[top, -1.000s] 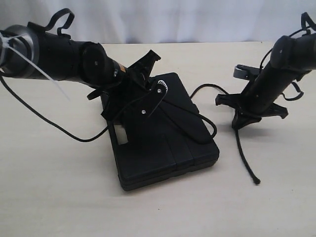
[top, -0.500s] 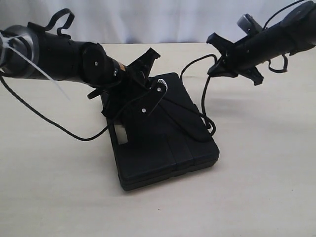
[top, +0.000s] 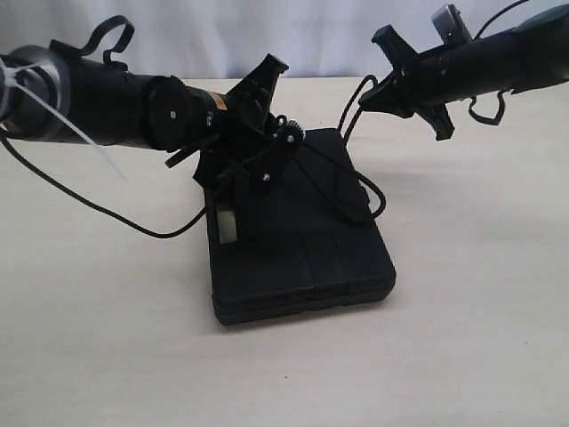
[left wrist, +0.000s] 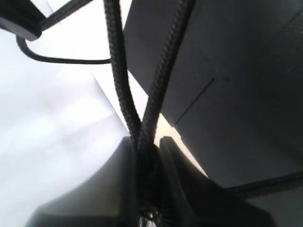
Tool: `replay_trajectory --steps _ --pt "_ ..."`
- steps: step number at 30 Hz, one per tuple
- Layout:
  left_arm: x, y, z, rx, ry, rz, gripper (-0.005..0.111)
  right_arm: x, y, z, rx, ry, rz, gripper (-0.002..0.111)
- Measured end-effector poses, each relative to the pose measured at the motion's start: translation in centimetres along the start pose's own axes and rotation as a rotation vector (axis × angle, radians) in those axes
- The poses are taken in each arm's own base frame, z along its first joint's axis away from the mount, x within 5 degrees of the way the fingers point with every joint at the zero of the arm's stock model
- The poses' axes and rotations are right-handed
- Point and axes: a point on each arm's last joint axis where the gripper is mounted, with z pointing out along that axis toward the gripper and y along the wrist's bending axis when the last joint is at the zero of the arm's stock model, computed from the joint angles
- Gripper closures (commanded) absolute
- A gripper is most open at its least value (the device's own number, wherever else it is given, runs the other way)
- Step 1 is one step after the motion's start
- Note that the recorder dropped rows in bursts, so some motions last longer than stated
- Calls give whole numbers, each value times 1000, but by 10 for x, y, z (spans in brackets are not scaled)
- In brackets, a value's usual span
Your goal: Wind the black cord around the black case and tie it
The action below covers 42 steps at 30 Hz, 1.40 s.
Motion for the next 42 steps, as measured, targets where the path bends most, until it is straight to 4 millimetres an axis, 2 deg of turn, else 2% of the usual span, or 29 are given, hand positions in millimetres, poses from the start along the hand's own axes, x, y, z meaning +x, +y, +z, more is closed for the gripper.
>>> replay_trajectory --steps 13,21,25,26,29,31,38,42 --pt "1 2 0 -18 9 48 107 -4 -10 -12 -23 70 7 104" --pt "3 6 0 -67 37 51 107 2 -12 -12 -2 136 -51 104" --pt "3 6 0 -68 38 49 107 10 -12 -14 -9 220 -160 103" --pt "3 6 0 -68 38 49 107 13 -13 -15 -18 258 -213 102" --pt "3 6 0 -67 37 49 107 19 -14 -16 -14 323 -278 89" --pt "3 6 0 -65 36 49 107 21 -20 -17 40 360 -327 86" --pt "3 6 0 -63 35 49 107 34 -16 -8 104 411 -407 86" --pt "3 5 0 -58 32 49 107 34 -16 -8 125 409 -399 86"
